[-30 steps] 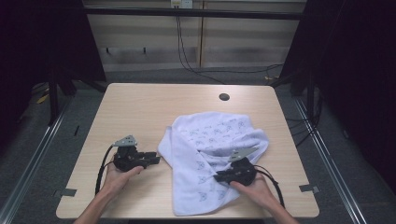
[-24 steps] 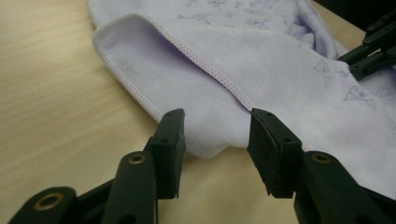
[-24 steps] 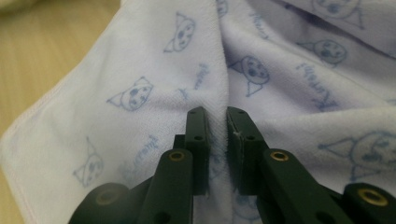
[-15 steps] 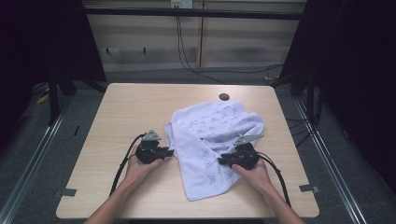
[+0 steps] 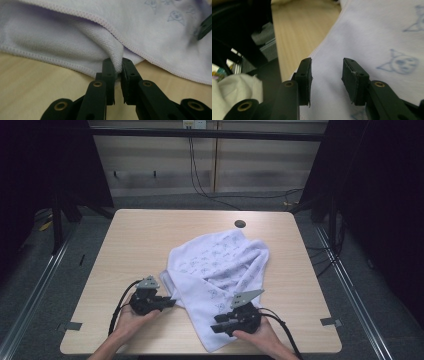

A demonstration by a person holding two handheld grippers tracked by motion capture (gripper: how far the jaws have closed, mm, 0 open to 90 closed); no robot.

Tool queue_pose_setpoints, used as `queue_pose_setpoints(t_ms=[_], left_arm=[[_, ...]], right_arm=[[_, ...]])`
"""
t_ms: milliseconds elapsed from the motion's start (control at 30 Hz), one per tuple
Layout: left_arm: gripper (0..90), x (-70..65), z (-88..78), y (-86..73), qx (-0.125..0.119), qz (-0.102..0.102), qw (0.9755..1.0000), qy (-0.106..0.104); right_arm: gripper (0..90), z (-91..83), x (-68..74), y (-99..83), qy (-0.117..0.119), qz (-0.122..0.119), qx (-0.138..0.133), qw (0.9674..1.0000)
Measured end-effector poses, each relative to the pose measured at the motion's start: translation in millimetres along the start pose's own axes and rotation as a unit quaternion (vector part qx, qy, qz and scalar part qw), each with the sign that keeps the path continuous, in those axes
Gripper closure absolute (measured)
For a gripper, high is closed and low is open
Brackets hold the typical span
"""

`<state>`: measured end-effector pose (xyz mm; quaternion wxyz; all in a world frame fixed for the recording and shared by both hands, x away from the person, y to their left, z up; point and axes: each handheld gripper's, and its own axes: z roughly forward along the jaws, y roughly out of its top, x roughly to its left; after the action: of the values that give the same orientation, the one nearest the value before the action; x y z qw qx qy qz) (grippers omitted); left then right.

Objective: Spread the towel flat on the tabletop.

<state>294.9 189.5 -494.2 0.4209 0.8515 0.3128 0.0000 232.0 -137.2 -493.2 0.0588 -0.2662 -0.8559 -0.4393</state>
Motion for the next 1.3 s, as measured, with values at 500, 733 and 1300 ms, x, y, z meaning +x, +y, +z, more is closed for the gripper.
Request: queue_pose_setpoints(t_ms=[500, 733, 1300], left_arm=[[80.0, 13.0, 1.7, 1.7, -0.014, -0.027, 0.9995, 0.007], [79.7, 14.7, 1.1, 0.4, -0.014, -0.027, 0.9995, 0.007], [79.7, 8.6, -0.6, -1.7, -0.006, -0.017, 0.9998, 0.000]], right_arm=[[45.8, 18.1, 32.3, -14.2, -0.013, -0.114, 0.024, 0.9931], [86.1, 16.3, 23.5, -10.8, -0.047, -0.118, 0.023, 0.9916], [82.6, -56.8, -82.7, -17.6, -0.080, 0.120, -0.094, 0.9851]])
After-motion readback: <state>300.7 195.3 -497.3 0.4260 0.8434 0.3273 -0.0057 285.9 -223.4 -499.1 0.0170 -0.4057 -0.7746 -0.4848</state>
